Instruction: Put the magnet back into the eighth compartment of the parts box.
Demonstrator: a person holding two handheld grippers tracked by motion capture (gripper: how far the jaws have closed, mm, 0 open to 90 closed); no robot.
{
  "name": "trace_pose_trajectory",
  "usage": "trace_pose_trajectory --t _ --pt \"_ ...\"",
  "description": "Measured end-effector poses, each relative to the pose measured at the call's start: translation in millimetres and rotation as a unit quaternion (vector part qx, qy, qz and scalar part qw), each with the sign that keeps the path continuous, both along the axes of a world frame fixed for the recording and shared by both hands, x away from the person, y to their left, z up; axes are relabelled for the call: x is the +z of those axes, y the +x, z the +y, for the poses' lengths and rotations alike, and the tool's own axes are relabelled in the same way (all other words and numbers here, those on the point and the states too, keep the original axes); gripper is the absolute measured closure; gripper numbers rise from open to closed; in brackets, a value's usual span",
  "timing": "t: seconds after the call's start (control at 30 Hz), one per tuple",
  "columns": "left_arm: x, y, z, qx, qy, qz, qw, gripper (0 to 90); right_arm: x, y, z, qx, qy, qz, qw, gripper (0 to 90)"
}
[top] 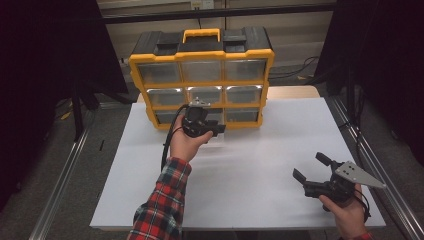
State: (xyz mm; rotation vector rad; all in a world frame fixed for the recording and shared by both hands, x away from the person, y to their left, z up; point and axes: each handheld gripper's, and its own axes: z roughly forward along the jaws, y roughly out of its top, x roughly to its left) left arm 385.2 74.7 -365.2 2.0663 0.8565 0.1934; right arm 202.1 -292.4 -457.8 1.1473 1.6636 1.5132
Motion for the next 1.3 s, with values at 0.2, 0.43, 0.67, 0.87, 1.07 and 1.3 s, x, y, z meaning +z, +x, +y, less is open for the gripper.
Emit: trace_pose_trajectory --t 0.2,0.43,0.67,0.87,1.07,1.3 --pt "-0.5 3.9 0.7 0.011 -0.005 -0.001 0.9999 62.8 -0.1 0.0 -0.2 0.001 -0.001 0.001 1.0000 0.4" --pt "0.8 8.6 2.8 0.013 0.012 -0.004 0.9998 62.8 0.1 -0.3 -1.1 0.000 -0.003 0.001 1.0000 0.4" --pt "-2.0 11.7 1.6 0.034 -0.006 -0.005 0.9994 62.8 0.3 -0.1 -1.3 -0.001 -0.001 0.000 1.0000 0.4" --pt "-4.2 16.7 5.5 0.043 -0.001 -0.004 0.9991 62.8 0.3 -0.1 -1.2 -0.002 -0.001 -0.001 1.0000 0.4" --pt "-5.3 20.4 8.3 0.050 0.002 -0.004 0.9987 62.8 0.0 -0.1 -1.2 -0.001 -0.004 0.001 1.0000 0.3" --pt "-6.7 24.7 12.1 0.054 0.016 -0.007 0.9984 62.8 -0.1 -0.1 -1.1 -0.001 -0.004 0.001 1.0000 0.3"
